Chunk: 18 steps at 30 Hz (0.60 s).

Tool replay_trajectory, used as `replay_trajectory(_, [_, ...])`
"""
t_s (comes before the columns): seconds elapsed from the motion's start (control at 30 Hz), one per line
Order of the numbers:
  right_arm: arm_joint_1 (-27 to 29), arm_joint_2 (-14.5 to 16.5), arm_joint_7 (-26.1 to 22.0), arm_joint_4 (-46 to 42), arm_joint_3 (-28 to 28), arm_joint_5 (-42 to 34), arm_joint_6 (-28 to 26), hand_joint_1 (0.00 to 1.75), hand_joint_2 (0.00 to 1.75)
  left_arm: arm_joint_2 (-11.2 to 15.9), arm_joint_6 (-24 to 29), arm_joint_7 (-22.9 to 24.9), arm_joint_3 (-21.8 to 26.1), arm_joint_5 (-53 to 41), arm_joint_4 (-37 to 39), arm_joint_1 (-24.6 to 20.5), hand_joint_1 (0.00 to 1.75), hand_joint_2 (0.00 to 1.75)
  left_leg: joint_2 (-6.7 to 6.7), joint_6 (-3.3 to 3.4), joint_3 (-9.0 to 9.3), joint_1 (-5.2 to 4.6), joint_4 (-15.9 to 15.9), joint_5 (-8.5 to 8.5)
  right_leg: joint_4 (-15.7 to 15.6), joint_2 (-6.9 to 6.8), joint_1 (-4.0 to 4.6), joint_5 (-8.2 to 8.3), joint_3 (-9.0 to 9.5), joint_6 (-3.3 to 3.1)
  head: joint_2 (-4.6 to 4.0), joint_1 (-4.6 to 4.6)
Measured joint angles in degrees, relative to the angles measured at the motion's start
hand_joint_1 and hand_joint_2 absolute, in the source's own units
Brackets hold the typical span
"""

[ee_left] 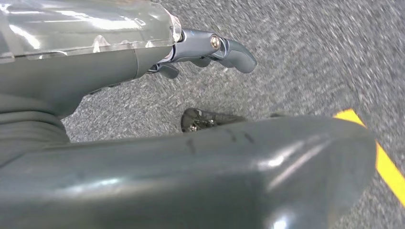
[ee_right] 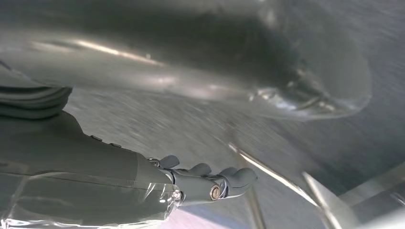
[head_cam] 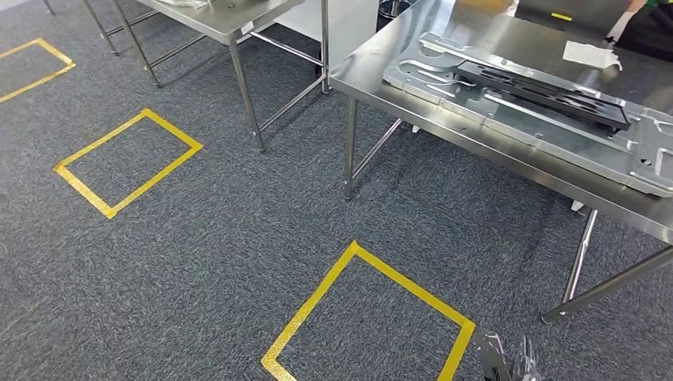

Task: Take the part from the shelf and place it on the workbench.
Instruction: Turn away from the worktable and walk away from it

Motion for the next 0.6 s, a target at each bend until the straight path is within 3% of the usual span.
replay_trajectory(0.03, [-0.3, -0.8, 1.2, 2.6, -0.4, 0.1, -0.1, 0.00, 0.00, 0.2, -0.6, -0.1, 0.0, 0.0, 0.0, 0.2, 0.00, 0.00, 0.41, 0.41, 0.62, -0.18, -1.3, 0.11, 0.1, -0.54, 0.12, -0.16, 0.06, 0.34, 0.00, 0.02])
replay_trajectory(0.1, [-0.7, -2.2, 3.9, 7.0, -0.9, 0.3, 0.3, 0.00, 0.00, 1.0, -2.5, -0.3, 0.0, 0.0, 0.1, 0.9, 0.00, 0.00, -0.64, 1.16, 0.38, -0.35, -1.6, 0.19, 0.1, -1.49, 0.15, -0.30, 0.26, 0.93, 0.00, 0.04])
replay_trajectory(0.13, [-0.8, -2.8, 5.1, 8.8, -1.1, 0.5, 0.7, 0.00, 0.00, 1.6, -3.4, -0.4, 0.0, 0.0, 0.1, 1.3, 0.00, 0.00, -1.11, 1.47, 0.37, -0.29, -1.7, 0.35, 0.4, -1.19, 0.03, -0.61, 0.31, 1.25, 0.00, 0.04])
replay_trajectory(0.2, [-0.8, -3.6, 7.5, 11.7, -1.5, 1.1, 1.5, 0.00, 0.00, 2.5, -4.6, -0.5, 0.0, 0.0, 0.1, 2.1, 0.00, 0.00, -2.05, 2.12, 0.39, -0.07, -2.1, 0.76, 3.4, 1.29, -0.25, -3.02, -0.93, 1.79, 0.00, 0.04])
replay_trajectory(0.27, [-0.6, -4.2, 10.2, 14.3, -1.7, 2.0, 2.0, 0.00, 0.00, 3.2, -4.9, -0.5, 0.1, 0.0, 0.1, 2.3, 0.00, 0.00, -3.16, 2.55, 0.14, -0.07, -2.2, 1.05, 10.9, 4.07, -0.44, -7.16, -4.44, 1.98, 0.00, 0.05])
replay_trajectory(0.3, [-0.5, -4.5, 11.6, 15.3, -1.7, 2.4, 2.1, 0.00, 0.00, 3.6, -4.9, -0.5, 0.1, 0.0, 0.1, 2.2, 0.00, 0.00, -3.86, 2.66, 0.00, -0.13, -2.1, 1.14, 14.5, 4.59, -0.47, -8.53, -6.22, 2.00, 0.00, 0.05])
replay_trajectory(0.33, [-0.4, -4.7, 13.1, 16.2, -1.7, 3.1, 2.3, 0.00, 0.00, 3.8, -4.8, -0.4, 0.1, 0.0, 0.1, 2.3, 0.00, 0.00, -4.58, 2.69, -0.06, -0.19, -2.1, 1.17, 16.6, 4.79, -0.48, -8.76, -7.32, 2.00, 0.00, 0.05])
replay_trajectory(0.37, [-0.3, -4.8, 14.6, 16.9, -1.7, 3.8, 2.5, 0.00, 0.00, 3.9, -4.8, -0.4, 0.1, 0.0, 0.1, 2.3, 0.00, 0.00, -5.29, 2.67, -0.07, -0.22, -2.0, 1.18, 16.4, 4.89, -0.49, -7.78, -7.39, 1.96, 0.00, 0.05])
replay_trajectory(0.4, [-0.3, -4.8, 16.3, 17.5, -1.7, 4.6, 2.8, 0.00, 0.00, 4.0, -4.7, -0.3, 0.1, 0.0, 0.1, 2.3, 0.00, 0.00, -6.01, 2.63, -0.04, -0.22, -1.9, 1.16, 14.2, 5.13, -0.53, -5.87, -6.50, 1.89, 0.00, 0.05])
replay_trajectory(0.43, [-0.3, -4.8, 17.9, 18.0, -1.6, 5.4, 3.0, 0.00, 0.00, 4.0, -4.7, -0.2, 0.1, 0.0, 0.1, 2.2, 0.00, 0.00, -6.75, 2.53, -0.03, -0.21, -1.7, 1.12, 10.3, 5.89, -0.64, -3.55, -4.80, 1.77, 0.00, 0.05])
replay_trajectory(0.5, [-0.4, -4.8, 20.5, 18.9, -1.4, 6.6, 3.4, 0.00, 0.00, 4.0, -4.6, -0.1, 0.2, 0.0, 0.1, 1.9, 0.00, 0.00, -8.18, 2.01, -0.31, -0.36, -1.2, 1.03, 3.6, 8.15, -0.81, -0.84, -1.90, 1.53, 0.00, 0.06])
replay_trajectory(0.57, [-0.5, -4.8, 22.3, 19.5, -1.0, 7.3, 3.9, 0.00, 0.00, 4.1, -4.5, 0.0, 0.4, 0.0, 0.1, 1.7, 0.00, 0.00, -9.35, 1.29, -0.76, -0.38, -1.0, 1.17, 1.7, 8.94, -0.69, -0.65, -1.20, 1.19, 0.00, 0.05])
replay_trajectory(0.6, [-0.5, -4.8, 23.1, 19.8, -0.8, 7.5, 4.2, 0.00, 0.00, 4.1, -4.4, 0.0, 0.4, 0.0, 0.1, 1.7, 0.00, 0.00, -9.88, 0.90, -0.98, -0.30, -1.0, 1.31, 1.7, 8.34, -0.71, -0.51, -1.24, 0.87, 0.00, 0.05])
